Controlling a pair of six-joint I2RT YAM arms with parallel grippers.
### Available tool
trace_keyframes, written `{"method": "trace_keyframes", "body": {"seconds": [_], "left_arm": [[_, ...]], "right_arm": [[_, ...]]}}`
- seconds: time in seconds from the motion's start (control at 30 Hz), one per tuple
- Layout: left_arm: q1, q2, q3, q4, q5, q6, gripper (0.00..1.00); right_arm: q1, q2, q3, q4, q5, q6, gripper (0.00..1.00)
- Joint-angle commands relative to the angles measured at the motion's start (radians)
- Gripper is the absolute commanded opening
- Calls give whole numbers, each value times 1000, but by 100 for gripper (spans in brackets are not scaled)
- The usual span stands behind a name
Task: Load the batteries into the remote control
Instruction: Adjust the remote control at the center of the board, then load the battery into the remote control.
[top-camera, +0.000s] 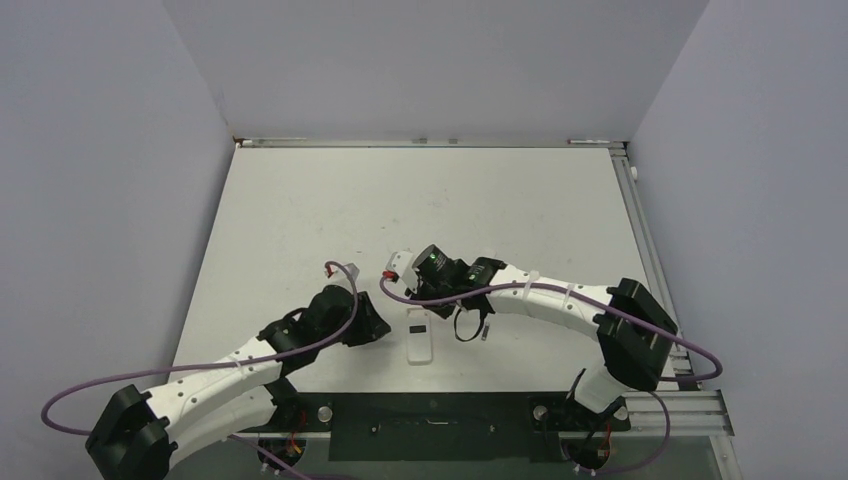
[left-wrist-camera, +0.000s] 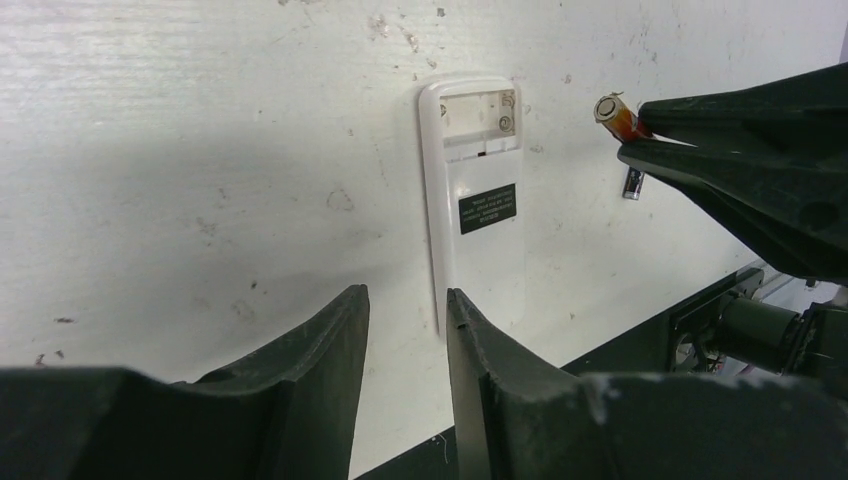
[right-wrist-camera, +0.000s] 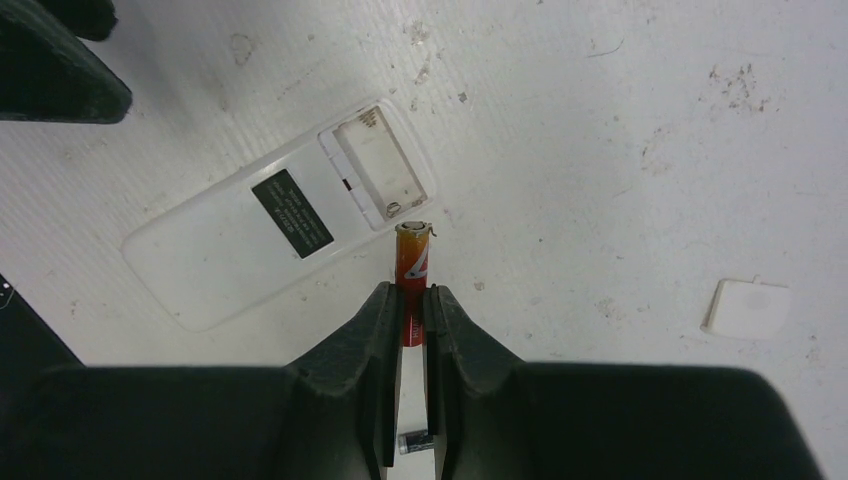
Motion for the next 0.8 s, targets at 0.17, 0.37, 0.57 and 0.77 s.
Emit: {"method": "trace_keyframes", "body": {"seconds": [0.17,0.37,0.57,0.77], "left_arm": [[41,-172,-31,-127,-37,-52,40],[61,-246,-49,-157,-13,-77,44],[68,-301,-53,-191,-9,-111,49],[72,-325,-61,-205,-2,-123,53]], "right_arm": [[-28,62,87,-27,-99,-232,8],[-32,100,117,-49,-141,-370,9],[-32,165,163,-87,-157,-447,9],[-41,219,202,-115,-165,-468,8]]}}
